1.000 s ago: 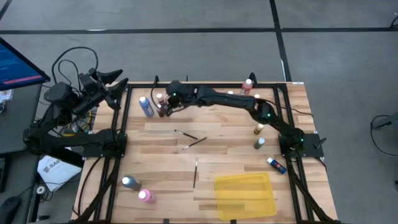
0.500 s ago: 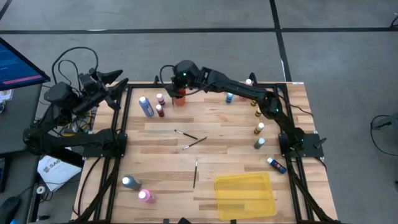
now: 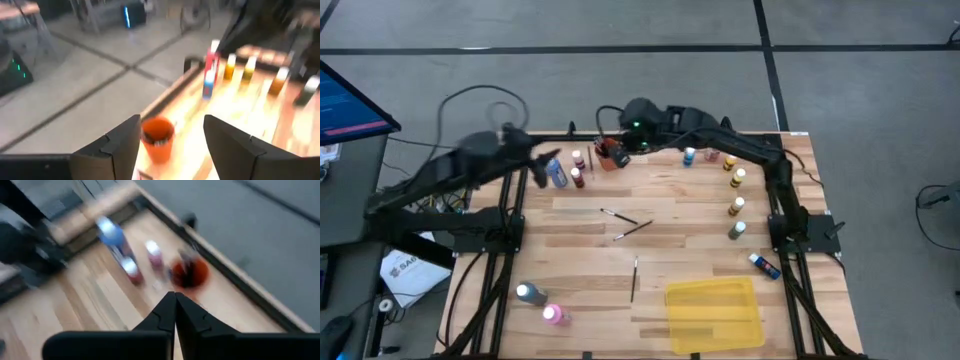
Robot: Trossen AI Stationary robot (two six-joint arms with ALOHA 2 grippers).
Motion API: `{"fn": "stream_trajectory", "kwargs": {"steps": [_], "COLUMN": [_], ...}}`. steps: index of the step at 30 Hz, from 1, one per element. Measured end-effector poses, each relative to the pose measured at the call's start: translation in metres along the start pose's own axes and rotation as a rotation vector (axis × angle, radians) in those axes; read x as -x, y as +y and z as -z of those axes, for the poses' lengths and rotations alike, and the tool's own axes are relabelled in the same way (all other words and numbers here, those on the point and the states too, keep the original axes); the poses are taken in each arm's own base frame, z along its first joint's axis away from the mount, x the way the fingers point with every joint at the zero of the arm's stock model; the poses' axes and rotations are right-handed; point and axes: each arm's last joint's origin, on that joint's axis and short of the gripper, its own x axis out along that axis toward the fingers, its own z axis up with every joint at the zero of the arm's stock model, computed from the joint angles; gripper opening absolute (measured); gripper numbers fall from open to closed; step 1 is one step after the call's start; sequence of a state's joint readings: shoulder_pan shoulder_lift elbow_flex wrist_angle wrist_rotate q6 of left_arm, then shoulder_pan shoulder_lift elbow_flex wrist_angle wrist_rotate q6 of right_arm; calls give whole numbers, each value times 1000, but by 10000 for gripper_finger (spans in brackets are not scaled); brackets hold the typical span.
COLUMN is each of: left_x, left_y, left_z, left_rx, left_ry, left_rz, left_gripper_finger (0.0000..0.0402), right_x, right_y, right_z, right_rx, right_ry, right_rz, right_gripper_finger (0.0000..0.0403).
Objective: Pick & Place Paint Supplies
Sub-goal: Put the red paint bottle into the yellow bin
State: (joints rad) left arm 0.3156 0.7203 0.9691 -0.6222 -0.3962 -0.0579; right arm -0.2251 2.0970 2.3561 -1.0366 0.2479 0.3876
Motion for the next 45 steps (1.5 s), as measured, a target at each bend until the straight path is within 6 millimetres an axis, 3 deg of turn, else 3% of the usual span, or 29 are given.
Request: {"fn": "stream_trajectory", "kwargs": {"steps": [3,5,8,13,17,25,36,42,45], "left_x": [-33,-57,-86,-118,-119,-84,-89,-104,-112], "left_y": [-11,-13,-4,6,3,8,6,0,0], "left_z": [4,10,18,33,35,31,31,66,79], "left_rx": [-42,-22,95,179,147,53,-202,-252,-239], "left_ry": [115,196,297,448,472,472,418,515,537], "left_rz": [-30,-82,-104,-11,28,108,228,284,233], "left_gripper_finger": [211,212,213,219,223,224,224,224,224], "right_x": [8,28,62,82,103,110,137,151,158], "right_y": [-1,0,1,13,22,42,45,54,57], "right_z": [9,12,16,38,54,66,70,77,80], "right_rx": [-9,-11,-26,1,27,80,130,156,167], "right_ry": [55,63,57,92,97,111,78,64,58], "right_rz": [71,88,128,286,357,307,251,209,189], "right_gripper_finger": [15,23,37,57,65,68,68,68,68]}}
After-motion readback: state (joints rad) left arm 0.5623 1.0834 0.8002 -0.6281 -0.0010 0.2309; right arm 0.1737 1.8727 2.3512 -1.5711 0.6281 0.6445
